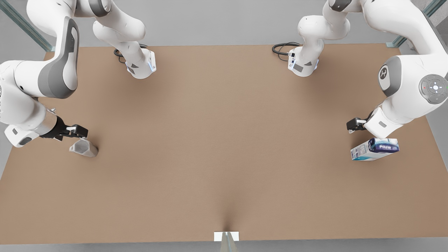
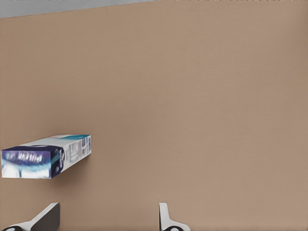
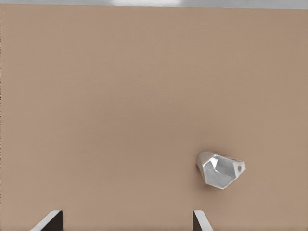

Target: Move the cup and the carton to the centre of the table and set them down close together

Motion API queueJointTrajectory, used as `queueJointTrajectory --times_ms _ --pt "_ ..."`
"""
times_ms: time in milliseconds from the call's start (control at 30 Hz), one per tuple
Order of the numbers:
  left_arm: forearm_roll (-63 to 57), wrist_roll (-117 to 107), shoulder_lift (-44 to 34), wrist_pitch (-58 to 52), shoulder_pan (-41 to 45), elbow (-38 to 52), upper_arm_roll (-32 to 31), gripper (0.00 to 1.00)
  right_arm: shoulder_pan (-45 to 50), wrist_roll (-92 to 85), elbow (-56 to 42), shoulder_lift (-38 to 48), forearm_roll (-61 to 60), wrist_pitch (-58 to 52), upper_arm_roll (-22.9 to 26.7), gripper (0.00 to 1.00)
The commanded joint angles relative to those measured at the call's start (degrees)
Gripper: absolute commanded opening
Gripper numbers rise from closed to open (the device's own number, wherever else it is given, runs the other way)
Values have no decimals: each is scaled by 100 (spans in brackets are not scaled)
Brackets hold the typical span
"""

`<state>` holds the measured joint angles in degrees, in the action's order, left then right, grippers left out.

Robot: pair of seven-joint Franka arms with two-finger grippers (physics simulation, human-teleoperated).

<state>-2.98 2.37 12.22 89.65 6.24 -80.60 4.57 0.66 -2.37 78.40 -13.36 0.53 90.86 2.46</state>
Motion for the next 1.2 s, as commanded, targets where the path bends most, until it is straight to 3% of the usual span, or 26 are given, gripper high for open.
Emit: queueJointTrajectory --times_ms 0,267,333,567,733,833,933,1067,1167 --pt "-1 -8 0 0 0 0 0 100 5 0 0 -17 17 2 0 100" --pt "16 97 87 18 -9 0 0 100 -250 -26 254 -509 167 124 44 100" --pt "16 18 79 18 0 0 0 100 -487 -105 1035 -431 193 1116 53 100" --pt "52 27 123 18 -9 -9 35 100 -716 -413 1749 -738 211 2058 53 100" --pt "43 36 175 -26 -18 -17 44 100 -962 -993 2461 -1098 202 3544 53 100" --pt "43 36 184 -35 -18 -35 53 100 -1024 -984 2601 -1125 202 3623 53 100" --pt "34 89 184 -35 -44 -26 53 100 -953 -932 3410 -562 97 3605 44 100" --pt "43 89 228 -26 -53 -35 53 100 -997 -932 3929 -624 97 4414 44 100" --pt "34 97 237 -26 -53 -35 53 100 -1015 -940 3937 -685 97 4423 53 100"
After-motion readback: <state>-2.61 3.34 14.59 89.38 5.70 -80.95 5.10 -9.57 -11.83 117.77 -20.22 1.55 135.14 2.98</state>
